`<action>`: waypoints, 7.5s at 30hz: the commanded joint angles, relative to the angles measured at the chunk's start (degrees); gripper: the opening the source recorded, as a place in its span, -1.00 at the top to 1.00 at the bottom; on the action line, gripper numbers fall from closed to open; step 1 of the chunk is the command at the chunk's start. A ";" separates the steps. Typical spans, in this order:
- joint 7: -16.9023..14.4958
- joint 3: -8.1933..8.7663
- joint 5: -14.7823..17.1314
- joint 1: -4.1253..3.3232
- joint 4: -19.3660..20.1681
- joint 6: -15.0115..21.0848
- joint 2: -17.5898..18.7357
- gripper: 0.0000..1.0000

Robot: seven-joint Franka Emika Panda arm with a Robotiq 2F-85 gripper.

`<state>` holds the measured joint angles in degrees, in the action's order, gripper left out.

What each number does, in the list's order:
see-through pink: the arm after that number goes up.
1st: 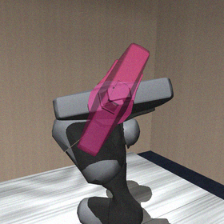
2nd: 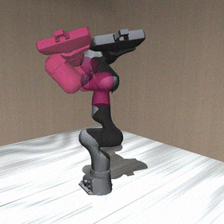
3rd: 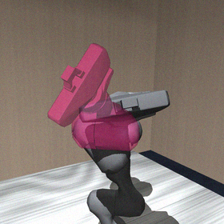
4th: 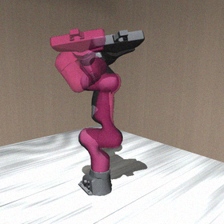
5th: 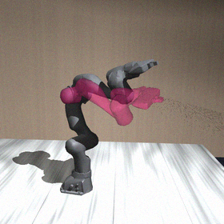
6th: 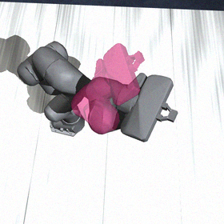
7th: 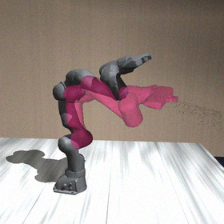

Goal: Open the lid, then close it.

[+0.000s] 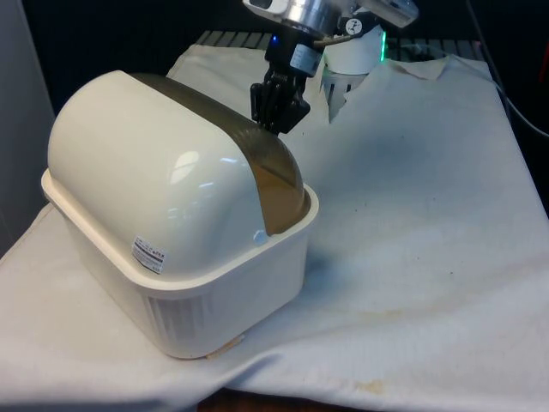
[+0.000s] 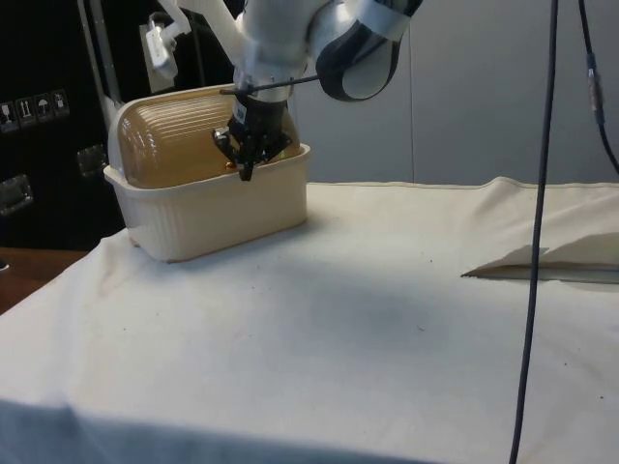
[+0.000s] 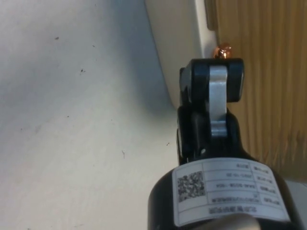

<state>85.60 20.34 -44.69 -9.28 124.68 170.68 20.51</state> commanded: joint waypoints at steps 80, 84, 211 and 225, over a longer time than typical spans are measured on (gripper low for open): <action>13.46 1.89 -2.06 -2.01 -1.60 0.46 0.40 1.00; 14.09 1.89 -2.23 -1.95 -1.78 0.29 0.34 1.00; 35.29 0.69 -16.50 0.17 -10.54 -10.77 -3.21 1.00; 37.41 1.89 -17.42 0.23 -15.93 -9.74 -0.40 1.00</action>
<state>122.10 21.77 -61.19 -9.00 109.21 160.08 20.17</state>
